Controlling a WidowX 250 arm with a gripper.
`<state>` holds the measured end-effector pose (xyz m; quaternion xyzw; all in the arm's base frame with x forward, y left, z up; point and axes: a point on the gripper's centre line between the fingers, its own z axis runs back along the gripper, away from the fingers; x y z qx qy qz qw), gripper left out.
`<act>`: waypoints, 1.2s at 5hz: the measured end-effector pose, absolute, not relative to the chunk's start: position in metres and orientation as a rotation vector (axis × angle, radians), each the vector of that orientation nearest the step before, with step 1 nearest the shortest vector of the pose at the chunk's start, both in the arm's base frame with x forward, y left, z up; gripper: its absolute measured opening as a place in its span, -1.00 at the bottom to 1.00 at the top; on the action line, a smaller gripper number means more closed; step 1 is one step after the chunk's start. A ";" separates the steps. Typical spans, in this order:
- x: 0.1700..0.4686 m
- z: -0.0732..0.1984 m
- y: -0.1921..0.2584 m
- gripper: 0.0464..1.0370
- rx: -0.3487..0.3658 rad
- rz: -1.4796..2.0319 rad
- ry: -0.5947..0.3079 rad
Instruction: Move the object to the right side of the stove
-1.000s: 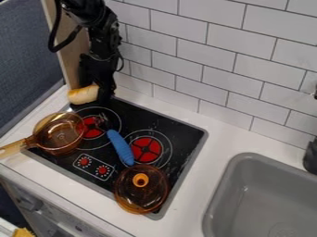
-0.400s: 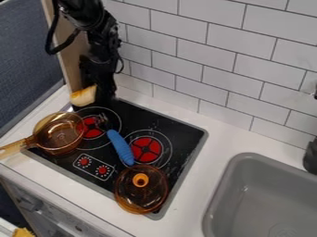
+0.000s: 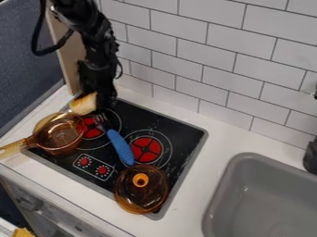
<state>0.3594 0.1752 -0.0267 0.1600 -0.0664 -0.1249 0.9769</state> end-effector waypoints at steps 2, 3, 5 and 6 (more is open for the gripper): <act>0.360 0.019 0.124 0.16 0.285 -0.239 -0.262; 0.354 0.017 0.093 0.16 0.268 -0.251 -0.266; 0.341 -0.002 0.034 0.16 0.280 -0.366 -0.256; 0.336 -0.013 0.013 0.16 0.301 -0.426 -0.256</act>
